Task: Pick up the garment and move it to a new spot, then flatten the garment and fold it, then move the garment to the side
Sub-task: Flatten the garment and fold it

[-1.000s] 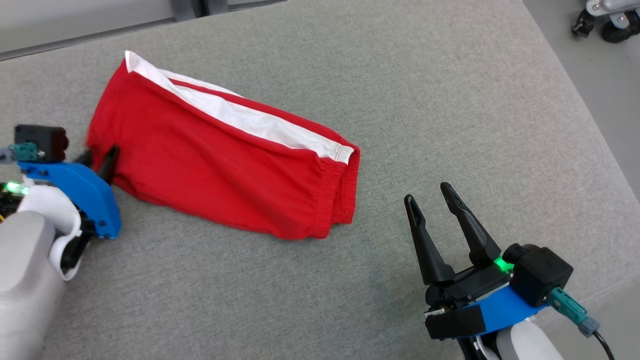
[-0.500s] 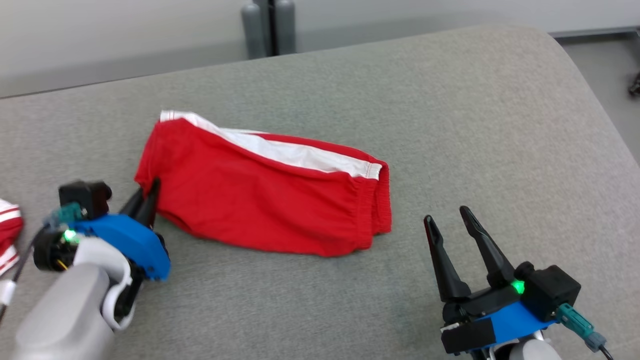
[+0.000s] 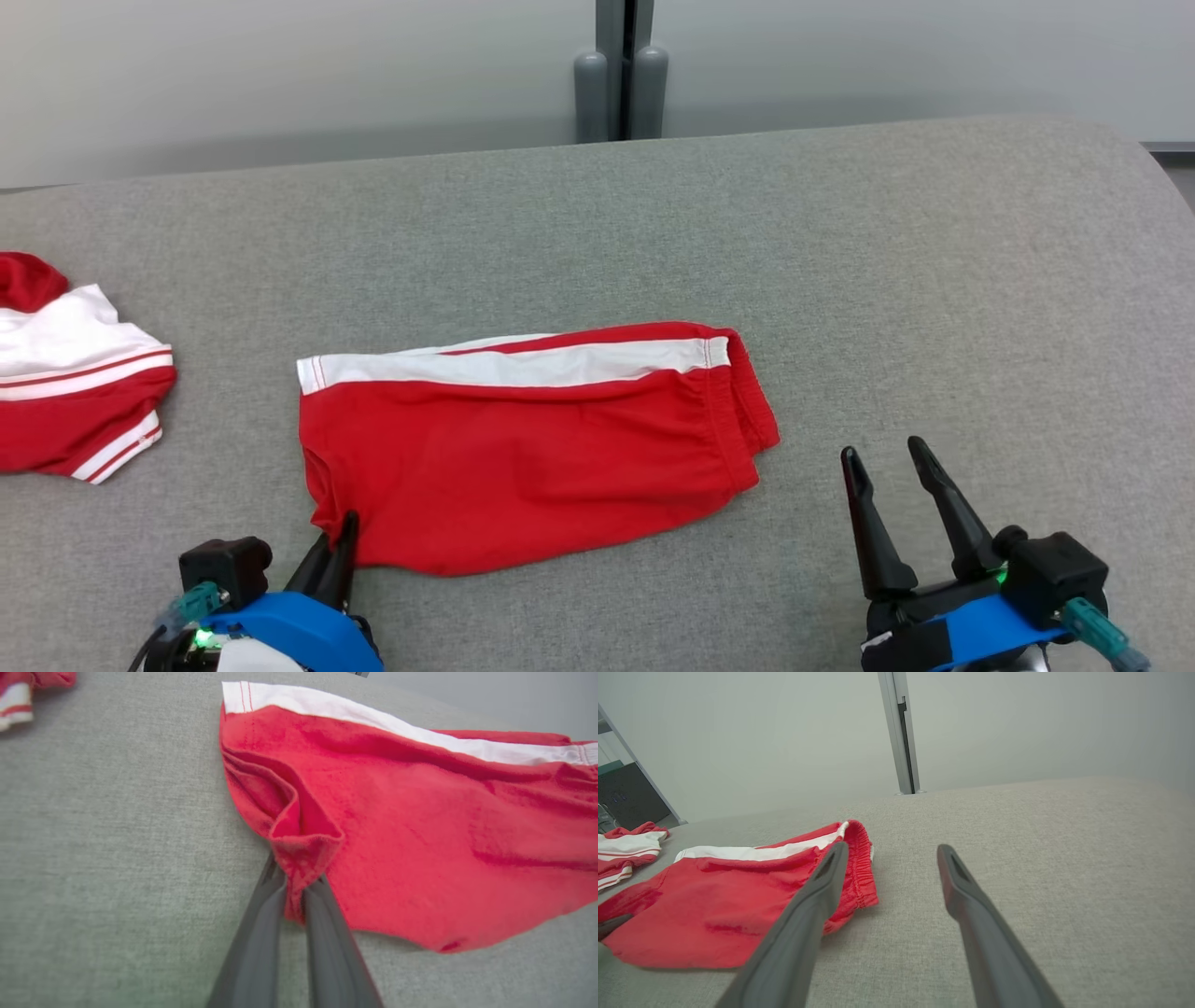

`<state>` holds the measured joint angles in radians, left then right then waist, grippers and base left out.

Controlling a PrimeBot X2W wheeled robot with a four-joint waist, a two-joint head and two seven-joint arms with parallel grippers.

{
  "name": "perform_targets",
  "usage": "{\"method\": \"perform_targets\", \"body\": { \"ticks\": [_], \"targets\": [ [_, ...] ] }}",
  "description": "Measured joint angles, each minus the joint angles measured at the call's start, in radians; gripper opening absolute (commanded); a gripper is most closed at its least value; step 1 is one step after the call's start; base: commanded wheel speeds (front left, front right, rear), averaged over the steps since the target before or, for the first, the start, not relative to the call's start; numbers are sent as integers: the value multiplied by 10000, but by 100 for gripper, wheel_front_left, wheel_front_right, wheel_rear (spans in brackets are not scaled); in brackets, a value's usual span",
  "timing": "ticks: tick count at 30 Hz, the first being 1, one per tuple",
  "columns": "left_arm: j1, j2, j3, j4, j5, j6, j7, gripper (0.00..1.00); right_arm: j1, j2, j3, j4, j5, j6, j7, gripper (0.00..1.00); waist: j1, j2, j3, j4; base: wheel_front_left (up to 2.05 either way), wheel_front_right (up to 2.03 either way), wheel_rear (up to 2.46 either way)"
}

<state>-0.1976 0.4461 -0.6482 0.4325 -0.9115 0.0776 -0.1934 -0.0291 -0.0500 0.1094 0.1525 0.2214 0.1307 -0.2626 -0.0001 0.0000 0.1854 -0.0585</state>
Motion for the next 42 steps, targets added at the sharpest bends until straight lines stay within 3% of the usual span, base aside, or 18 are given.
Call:
{"method": "perform_targets", "body": {
  "ticks": [1,2,9,18,26,34,42],
  "targets": [
    [11,-23,-33,-2,56,48,-56,46,-7,-15,12,63,-61,-2,0,100,1,0,-29,37,0,0,0],
    [39,-67,-44,15,54,63,-102,100,-21,-33,44,115,-174,0,0,100,0,0,-56,56,0,0,0],
    [94,-125,487,-163,1099,602,-656,100,-41,-35,10,320,-157,0,0,100,0,-1,-311,80,0,0,0],
    [942,-986,3632,-2554,3707,934,-685,100,-141,-31,-217,232,50,-2,0,100,1,0,-619,254,0,0,0],
    [1845,-2104,5636,-3325,5609,431,-685,100,-116,-12,-435,242,4,0,0,100,1,1,-967,526,0,0,0],
    [2415,-2604,6222,-2780,6840,-178,-685,100,255,-6,-596,389,-79,0,0,100,0,1,-1344,760,0,0,0],
    [2590,-2859,6456,-2031,7382,-585,-685,100,513,0,-604,991,-213,0,0,100,1,1,-1523,865,0,0,0]
  ]
}}
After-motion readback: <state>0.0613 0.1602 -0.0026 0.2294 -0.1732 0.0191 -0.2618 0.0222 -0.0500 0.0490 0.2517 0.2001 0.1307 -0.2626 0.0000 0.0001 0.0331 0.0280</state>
